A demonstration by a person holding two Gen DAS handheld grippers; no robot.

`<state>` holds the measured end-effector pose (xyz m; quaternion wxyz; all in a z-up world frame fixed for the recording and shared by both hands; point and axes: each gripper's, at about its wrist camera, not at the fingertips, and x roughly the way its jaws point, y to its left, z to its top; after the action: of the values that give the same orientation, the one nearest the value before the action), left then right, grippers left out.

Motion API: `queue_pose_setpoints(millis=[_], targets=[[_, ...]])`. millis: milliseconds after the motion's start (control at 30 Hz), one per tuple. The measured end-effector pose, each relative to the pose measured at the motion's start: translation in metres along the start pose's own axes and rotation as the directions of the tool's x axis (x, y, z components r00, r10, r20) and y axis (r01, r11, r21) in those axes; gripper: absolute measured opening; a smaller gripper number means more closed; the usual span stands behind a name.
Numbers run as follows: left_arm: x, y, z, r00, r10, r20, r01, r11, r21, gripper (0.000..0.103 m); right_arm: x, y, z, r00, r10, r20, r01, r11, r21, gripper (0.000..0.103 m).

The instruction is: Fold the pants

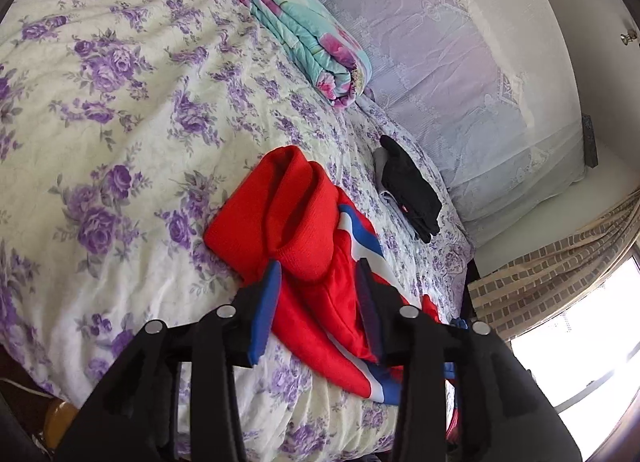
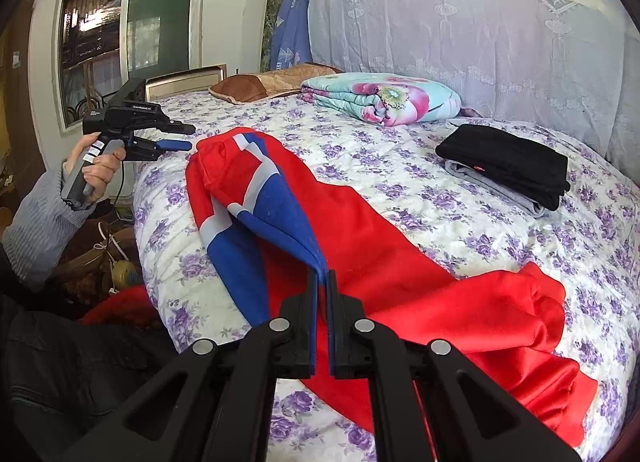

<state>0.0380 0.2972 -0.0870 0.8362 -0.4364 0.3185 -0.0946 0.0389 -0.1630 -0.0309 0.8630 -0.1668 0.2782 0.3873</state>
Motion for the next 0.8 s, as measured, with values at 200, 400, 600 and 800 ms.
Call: queue_pose_setpoints(millis=[200,400,600,800], targets=[[0.026,-0.001,0.002,0.998,0.051,-0.035,-0.052,0.998,-0.036,0.037,-0.003,0.001,-0.001,1.000,0.001,0.011,-0.001,1.000,0.012,0.004],[0.028,-0.006,0.015,0.996,0.086,0.019,-0.085,0.996,-0.041,0.018,-0.005,0.005,0.003,1.000,0.004,0.021,-0.005,1.000,0.003,0.004],[-0.004,-0.005,0.019,0.993,0.048,0.108,-0.045,0.999,-0.028,0.012,0.012,0.017,-0.005,0.998,0.060,-0.026,-0.060,0.998,-0.006,0.004],[0.008,0.038,0.007,0.997,0.052,0.050,-0.047,0.994,-0.098,0.015,0.048,0.019,-0.035,0.988,0.100,-0.121,-0.095,0.994,0.045,0.004]])
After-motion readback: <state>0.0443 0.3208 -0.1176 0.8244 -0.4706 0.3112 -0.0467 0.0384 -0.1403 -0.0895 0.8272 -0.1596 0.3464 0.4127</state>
